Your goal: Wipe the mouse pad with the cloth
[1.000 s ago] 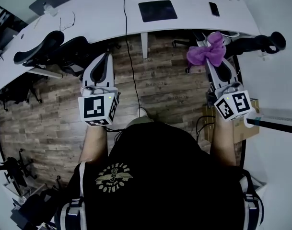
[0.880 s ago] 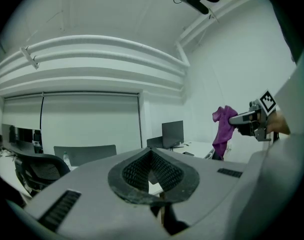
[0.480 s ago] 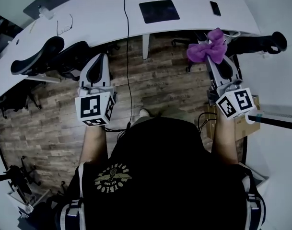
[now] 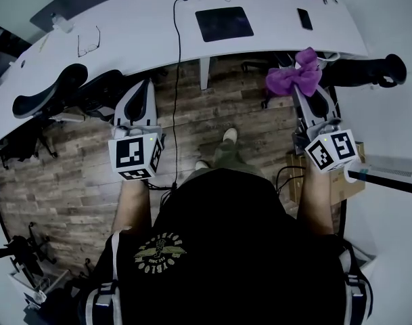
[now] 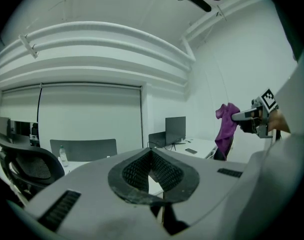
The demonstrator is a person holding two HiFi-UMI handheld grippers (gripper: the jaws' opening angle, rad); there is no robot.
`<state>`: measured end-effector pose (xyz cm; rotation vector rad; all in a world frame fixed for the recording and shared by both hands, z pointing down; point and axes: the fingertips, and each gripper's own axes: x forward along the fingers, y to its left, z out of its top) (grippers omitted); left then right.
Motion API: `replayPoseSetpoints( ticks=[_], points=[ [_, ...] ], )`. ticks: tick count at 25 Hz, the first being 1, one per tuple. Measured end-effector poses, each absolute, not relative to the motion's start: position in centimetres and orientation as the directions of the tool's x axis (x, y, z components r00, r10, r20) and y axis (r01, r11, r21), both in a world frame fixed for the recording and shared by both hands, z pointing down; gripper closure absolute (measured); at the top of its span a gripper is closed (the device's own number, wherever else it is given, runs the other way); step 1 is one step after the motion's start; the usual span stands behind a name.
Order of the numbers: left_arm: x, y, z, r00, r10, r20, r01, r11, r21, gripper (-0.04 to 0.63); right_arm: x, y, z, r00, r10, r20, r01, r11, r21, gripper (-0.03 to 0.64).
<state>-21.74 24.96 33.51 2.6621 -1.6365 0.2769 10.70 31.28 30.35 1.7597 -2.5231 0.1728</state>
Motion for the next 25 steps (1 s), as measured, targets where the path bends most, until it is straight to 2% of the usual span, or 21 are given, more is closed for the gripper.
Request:
replayPoseSetpoints(
  ticks=[16,25],
  points=[
    [-18.0,17.9,34.7,0.44,-0.879,0.183,-0.884,-0.46,-0.085,0.592,13.0,22.8,31.1,-0.386,-0.914,0.127,-0.922,0.376,-0.09,0.531],
    [-15.0,14.6,32.0,0.431,-0.892,0.14,-0.89,-0.445,-0.098,0.594,16.0,19.8,29.4,-0.4,-0.911,0.099,-0.915,0.391,-0.094,0.531]
  ],
)
